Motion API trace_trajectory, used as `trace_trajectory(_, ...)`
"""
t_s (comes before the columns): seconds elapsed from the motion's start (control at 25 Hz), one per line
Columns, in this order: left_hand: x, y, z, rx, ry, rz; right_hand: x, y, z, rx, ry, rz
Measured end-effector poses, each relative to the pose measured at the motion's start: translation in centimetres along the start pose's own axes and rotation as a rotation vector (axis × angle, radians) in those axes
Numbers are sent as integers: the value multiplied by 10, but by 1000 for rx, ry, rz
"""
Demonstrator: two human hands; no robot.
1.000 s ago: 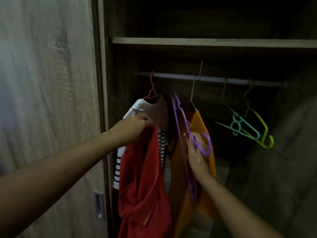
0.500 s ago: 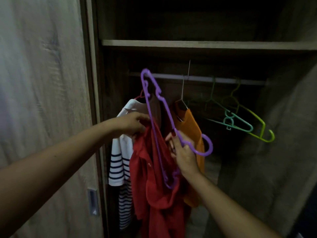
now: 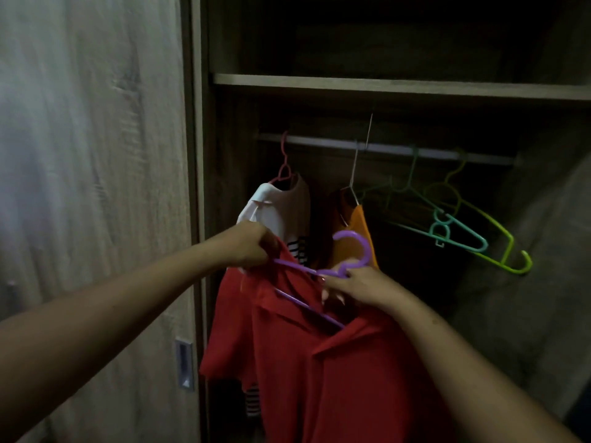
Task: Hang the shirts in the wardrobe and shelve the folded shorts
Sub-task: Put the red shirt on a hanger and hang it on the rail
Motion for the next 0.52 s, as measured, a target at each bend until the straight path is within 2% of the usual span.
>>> trace_trajectory(0.08,-2,-7,11,-22,-41,-28,11,-6,-8,-41,-40,-21)
trace_trajectory(0.16,-2,-21,10,-102,-61,-134,16,-10,-11,1,-61,-53)
trace_trajectory(0.24,-3,-23,6,-219,-120,-164,20,12,-14,24,-38,74)
trace_trajectory(0.32,-3,-4,-2,-267,-248,29,23,31,-21,-12,16,157)
trace_trajectory(0.4,-7,5,-9,-116,-329,198,25,33,-25,-14,66,150)
trace_trajectory(0.52,-5,-8,-22,9,-323,208,23,31,-37,55,174,122)
Point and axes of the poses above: each hand's wrist, its own x-axis towards the middle knuckle, its own y-axis out of the back of the hand, z = x × y, the point moved 10 cm from there along x, towards the middle knuckle, and after that the axes turned 13 degrees about y, right-handed, at the moved point
